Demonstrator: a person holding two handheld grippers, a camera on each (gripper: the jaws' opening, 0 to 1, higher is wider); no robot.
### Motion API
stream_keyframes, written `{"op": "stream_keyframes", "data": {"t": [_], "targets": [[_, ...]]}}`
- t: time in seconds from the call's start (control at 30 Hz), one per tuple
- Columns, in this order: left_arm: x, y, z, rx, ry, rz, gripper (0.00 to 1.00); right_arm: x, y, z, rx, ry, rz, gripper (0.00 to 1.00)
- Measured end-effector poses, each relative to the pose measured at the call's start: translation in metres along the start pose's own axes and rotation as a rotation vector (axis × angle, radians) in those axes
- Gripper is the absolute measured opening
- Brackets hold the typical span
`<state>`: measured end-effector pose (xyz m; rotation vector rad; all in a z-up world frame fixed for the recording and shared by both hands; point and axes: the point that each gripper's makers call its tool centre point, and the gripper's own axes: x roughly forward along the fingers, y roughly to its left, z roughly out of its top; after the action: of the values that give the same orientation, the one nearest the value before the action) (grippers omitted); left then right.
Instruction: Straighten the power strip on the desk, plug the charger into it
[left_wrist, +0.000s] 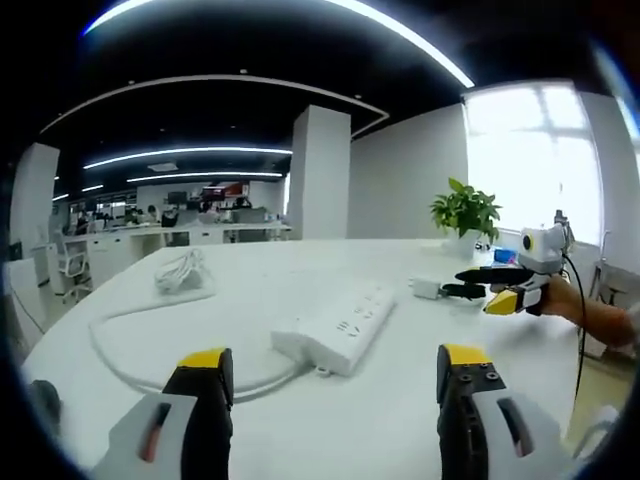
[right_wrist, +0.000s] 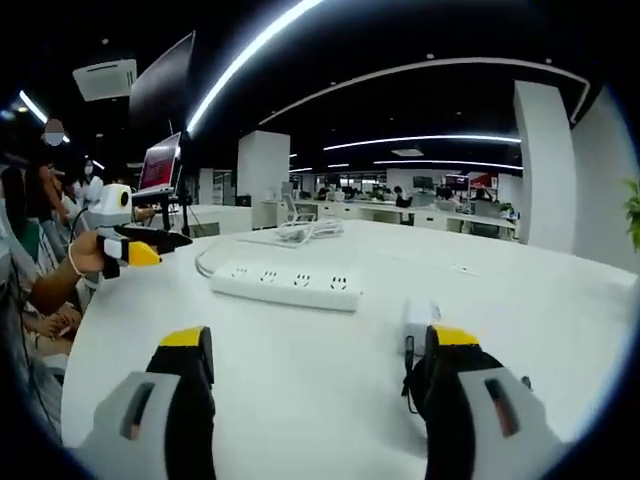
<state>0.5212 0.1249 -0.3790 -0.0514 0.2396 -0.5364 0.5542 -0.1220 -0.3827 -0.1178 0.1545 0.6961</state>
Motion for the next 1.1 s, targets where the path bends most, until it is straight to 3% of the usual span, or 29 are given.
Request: {"op": "stream_keyframes", "data": {"t": [1.1], "targets": [[0.036,0.005,-0.005,-0.034,0.024,0.013,0.83,0.045,0.017,-0.007,0.008,0.068,0.068,0.84]]}}
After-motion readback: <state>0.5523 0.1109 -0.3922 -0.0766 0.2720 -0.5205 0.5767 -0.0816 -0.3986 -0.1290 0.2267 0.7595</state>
